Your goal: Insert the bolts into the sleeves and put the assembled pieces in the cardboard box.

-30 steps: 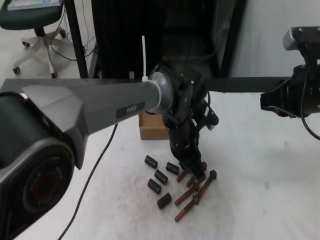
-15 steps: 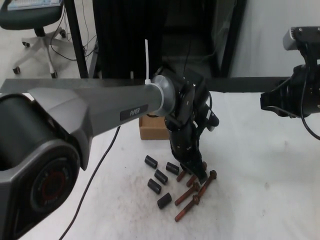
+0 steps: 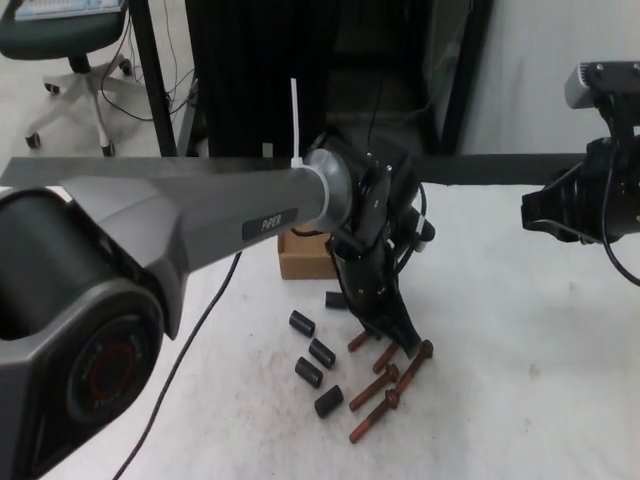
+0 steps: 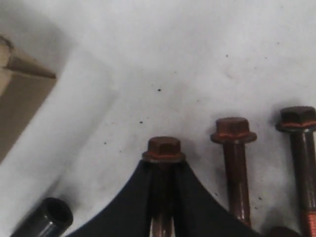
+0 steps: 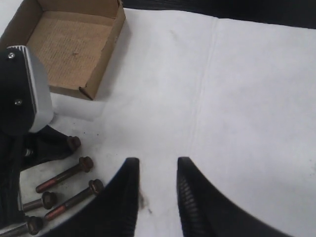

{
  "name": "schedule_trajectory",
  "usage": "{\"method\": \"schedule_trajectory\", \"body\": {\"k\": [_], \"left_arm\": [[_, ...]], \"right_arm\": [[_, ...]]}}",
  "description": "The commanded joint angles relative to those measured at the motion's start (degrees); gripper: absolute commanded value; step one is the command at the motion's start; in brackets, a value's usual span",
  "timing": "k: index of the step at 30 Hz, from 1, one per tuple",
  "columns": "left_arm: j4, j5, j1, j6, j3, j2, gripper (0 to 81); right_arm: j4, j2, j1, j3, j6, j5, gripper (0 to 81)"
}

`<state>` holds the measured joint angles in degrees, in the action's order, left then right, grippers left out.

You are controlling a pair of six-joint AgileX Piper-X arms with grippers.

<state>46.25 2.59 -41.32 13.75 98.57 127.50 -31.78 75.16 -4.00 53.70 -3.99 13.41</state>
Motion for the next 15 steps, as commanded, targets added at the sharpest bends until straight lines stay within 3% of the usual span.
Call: {"method": "schedule_trajectory", "body": {"k": [1,8,13,15], "left_arm": [[0.12,-2.09,0.61,-1.87,3.74,-0.45,0.4],[-0.17,-2.09,1.21,-6.14,9.73,-7.31,0.4],[1.41,-2.59,3.5,-7.78,9.72,-16.08,0.3],[3.67,-4.35,5.4,-7.29,9.41,-19.82,0.3]], "right_arm": [[-0.17,-0.76,0.19,0.58,-0.37,0.65,25.8],[-0.16,-0.76,0.19,0.58,-0.37,1.3,25.8],[2.1,-0.76,-0.23,0.58,0.2,13.02,25.8],[4.25,-0.76,-1.09,0.58,1.55,14.21,25.8]]}}
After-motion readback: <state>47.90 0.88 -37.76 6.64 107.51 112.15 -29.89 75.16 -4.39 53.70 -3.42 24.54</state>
